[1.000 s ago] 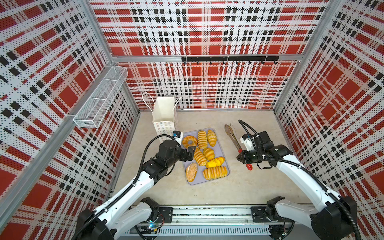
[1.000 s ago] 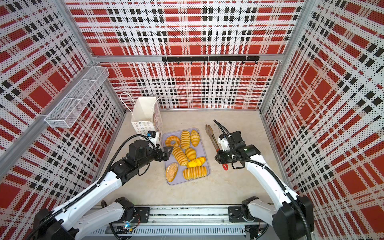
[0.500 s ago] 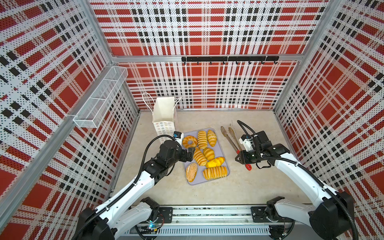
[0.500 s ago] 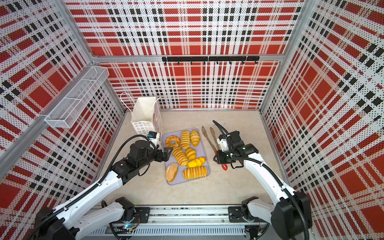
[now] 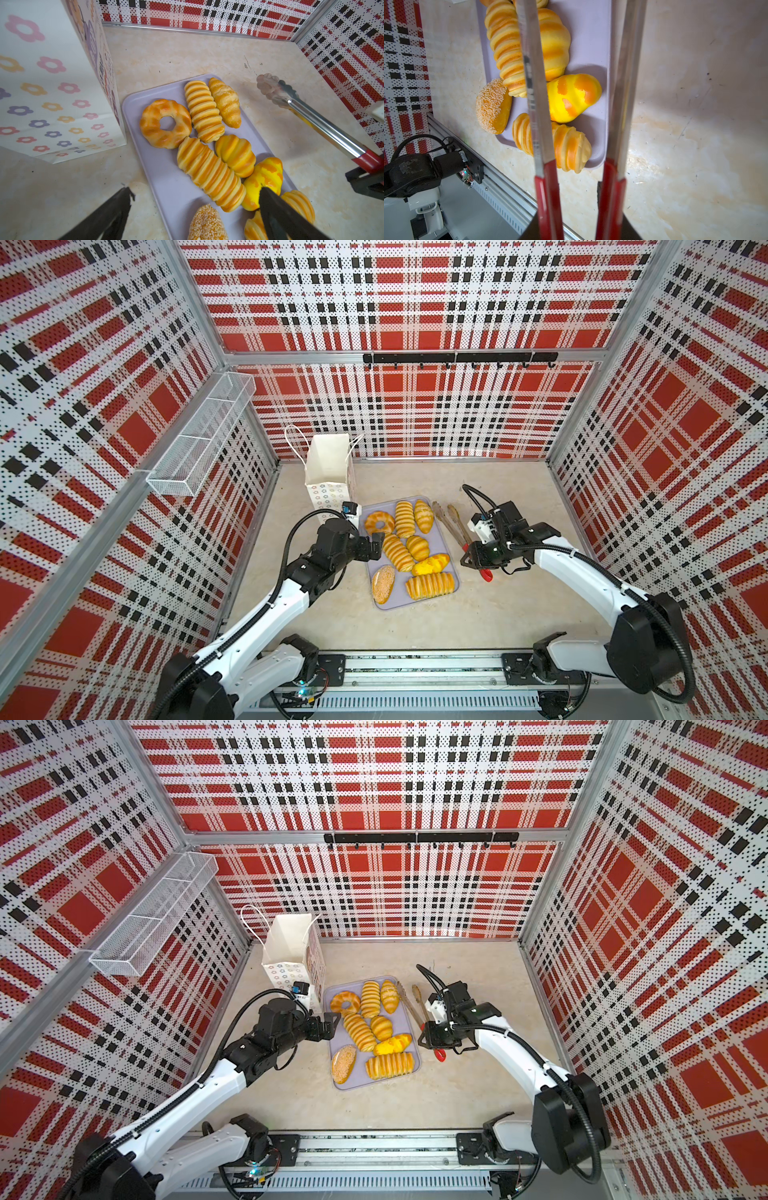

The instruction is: Place the fake bread into the paper bag

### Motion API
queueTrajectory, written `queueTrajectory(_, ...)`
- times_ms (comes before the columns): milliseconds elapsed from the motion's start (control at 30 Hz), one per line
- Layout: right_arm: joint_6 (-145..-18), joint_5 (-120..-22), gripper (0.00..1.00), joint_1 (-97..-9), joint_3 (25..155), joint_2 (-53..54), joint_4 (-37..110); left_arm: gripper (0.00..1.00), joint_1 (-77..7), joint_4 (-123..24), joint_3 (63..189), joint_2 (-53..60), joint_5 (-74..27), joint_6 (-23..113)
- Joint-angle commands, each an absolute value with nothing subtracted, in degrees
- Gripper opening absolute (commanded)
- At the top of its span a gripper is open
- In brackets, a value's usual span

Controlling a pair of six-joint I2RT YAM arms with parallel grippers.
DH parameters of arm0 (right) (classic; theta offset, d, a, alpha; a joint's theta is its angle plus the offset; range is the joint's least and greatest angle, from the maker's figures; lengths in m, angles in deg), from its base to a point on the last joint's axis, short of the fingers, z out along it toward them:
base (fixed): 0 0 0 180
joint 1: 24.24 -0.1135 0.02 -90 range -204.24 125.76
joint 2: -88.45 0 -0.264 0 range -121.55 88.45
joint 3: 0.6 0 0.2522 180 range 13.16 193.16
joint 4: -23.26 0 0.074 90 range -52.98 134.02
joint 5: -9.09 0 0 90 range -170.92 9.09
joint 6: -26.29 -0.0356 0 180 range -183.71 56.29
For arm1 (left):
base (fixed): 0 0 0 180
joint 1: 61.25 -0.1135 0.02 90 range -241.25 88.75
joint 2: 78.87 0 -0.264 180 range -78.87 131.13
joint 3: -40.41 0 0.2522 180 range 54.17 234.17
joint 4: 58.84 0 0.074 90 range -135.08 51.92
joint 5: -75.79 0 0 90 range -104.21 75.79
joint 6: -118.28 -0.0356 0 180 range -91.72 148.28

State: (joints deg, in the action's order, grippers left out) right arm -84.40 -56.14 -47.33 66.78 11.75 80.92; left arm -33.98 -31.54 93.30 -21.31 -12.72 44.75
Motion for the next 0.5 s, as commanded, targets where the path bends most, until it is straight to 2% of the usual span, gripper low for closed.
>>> queueTrajectory(0,-84.3,-55.6,0.33,-49.1,69.1,9.3,79.4,0.98,-35.4,-31.2,92.8,-21.3,-14.2,45.2)
queueTrajectory(467,-85.1,-59.3,0.33,-51.4,75.1,2.9,79.7,0.98,-37.3,-30.8,92.8,-21.5,-12.2,45.9)
